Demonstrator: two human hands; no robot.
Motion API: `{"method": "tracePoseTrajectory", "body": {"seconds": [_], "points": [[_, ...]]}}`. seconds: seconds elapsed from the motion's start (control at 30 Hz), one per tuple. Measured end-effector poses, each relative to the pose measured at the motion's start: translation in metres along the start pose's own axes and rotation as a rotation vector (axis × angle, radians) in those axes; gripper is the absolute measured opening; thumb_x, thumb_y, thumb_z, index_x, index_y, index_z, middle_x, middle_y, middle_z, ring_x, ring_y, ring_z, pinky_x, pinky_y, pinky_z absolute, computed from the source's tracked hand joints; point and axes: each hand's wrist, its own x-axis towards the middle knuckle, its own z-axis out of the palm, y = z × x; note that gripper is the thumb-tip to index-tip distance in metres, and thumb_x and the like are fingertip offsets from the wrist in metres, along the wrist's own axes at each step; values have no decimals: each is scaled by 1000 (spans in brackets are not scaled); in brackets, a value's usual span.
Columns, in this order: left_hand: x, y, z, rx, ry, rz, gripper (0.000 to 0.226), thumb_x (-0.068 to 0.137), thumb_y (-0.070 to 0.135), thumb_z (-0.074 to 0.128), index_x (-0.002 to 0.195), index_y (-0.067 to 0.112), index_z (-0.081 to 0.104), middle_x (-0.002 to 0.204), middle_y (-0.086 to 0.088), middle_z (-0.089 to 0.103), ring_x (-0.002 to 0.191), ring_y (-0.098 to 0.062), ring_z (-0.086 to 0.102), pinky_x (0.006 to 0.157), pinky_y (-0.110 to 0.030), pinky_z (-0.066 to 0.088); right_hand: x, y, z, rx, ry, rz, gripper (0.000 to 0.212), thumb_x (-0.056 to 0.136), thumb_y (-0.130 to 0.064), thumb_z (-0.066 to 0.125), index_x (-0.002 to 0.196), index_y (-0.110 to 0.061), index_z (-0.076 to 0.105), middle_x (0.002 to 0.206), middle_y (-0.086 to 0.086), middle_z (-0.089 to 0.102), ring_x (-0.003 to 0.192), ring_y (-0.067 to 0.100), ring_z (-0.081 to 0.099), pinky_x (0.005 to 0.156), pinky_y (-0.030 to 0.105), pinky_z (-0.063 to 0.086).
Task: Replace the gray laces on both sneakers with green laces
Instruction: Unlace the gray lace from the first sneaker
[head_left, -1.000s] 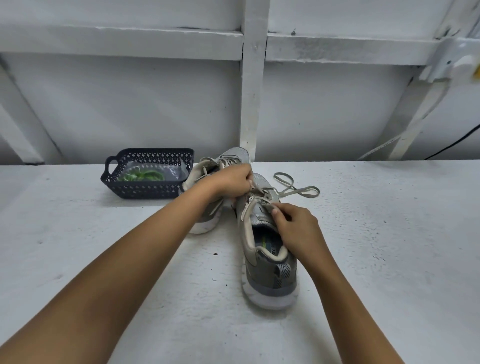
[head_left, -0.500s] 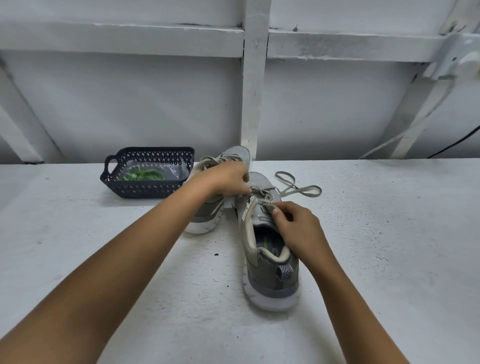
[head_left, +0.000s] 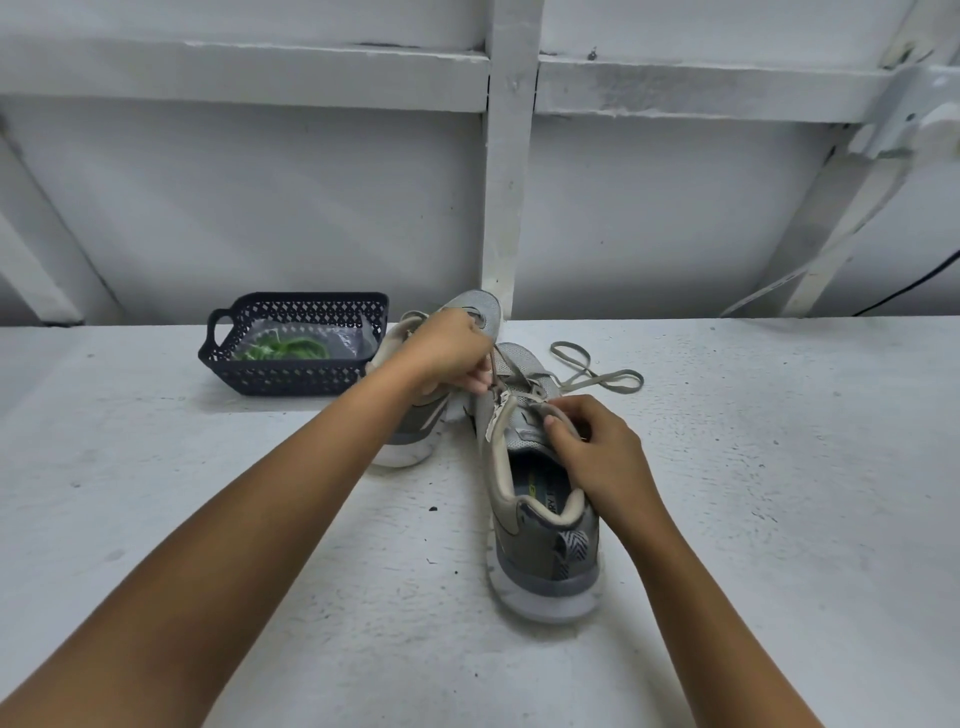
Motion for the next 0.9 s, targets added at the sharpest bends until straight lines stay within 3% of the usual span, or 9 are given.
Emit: {"method": "tracePoseTrajectory", "body": {"seconds": [0.07,0.13,0.2,0.27,0.33,0.43,0.67,0.83,0.9], "points": [[-3,8,-1,-288,18,-44,26,96,0,39,72,1,51,68,-14,62,44,-12,62,47,-21,54,0,1,0,4,5,-4,19,91,-22,57,108,-19,65,92,-14,61,81,-14,51,63,-3,35],[-4,10,1,-405,18,11,22,95,-2,42,75,6,46,74,-11,63,56,-13,65,55,-24,55,-1,1,1,10,6,-2,20,92,-24,57,109,-19,65,92,-15,60,81,-14,50,63,-3,35],[-4,6,4,-219,-1,119,19,91,2,52,76,12,50,78,-4,63,71,-14,62,68,-27,54,-1,2,1,15,5,4,20,92,-24,57,109,-19,65,91,-16,60,81,-14,50,63,-3,35],[-2,-2,6,262,1,298,9,88,7,56,86,14,60,88,-1,64,85,-16,60,76,-26,47,-1,2,1,17,6,5,18,92,-24,57,108,-19,65,88,-17,59,79,-14,50,62,-3,36],[-1,-8,8,646,-45,415,18,88,7,51,102,9,63,104,-5,64,99,-20,58,81,-26,43,0,2,1,16,7,3,17,92,-23,57,106,-19,65,87,-17,59,79,-15,50,62,-3,35],[-2,-13,12,914,-63,472,25,88,6,46,106,5,63,109,-14,60,103,-29,55,82,-34,43,0,2,1,19,2,2,16,92,-23,57,105,-20,65,86,-18,59,79,-14,50,62,-3,35],[-3,-14,12,1060,26,554,15,90,5,46,101,1,55,106,-16,55,98,-33,54,71,-35,37,-1,3,0,22,-8,-3,15,92,-23,56,104,-22,65,86,-20,59,79,-14,51,62,-2,36],[-2,-11,-9,868,414,477,24,86,-4,41,107,-2,51,109,-21,54,100,-36,50,81,-43,41,-2,4,0,33,-7,11,12,92,-26,57,102,-25,64,90,-16,62,81,-10,52,62,-2,36],[0,-11,-14,881,480,433,24,87,-2,41,109,-2,51,111,-22,53,101,-37,49,81,-43,42,-2,4,1,37,-2,15,13,92,-26,57,103,-25,64,93,-13,63,82,-7,53,63,-1,37]]}}
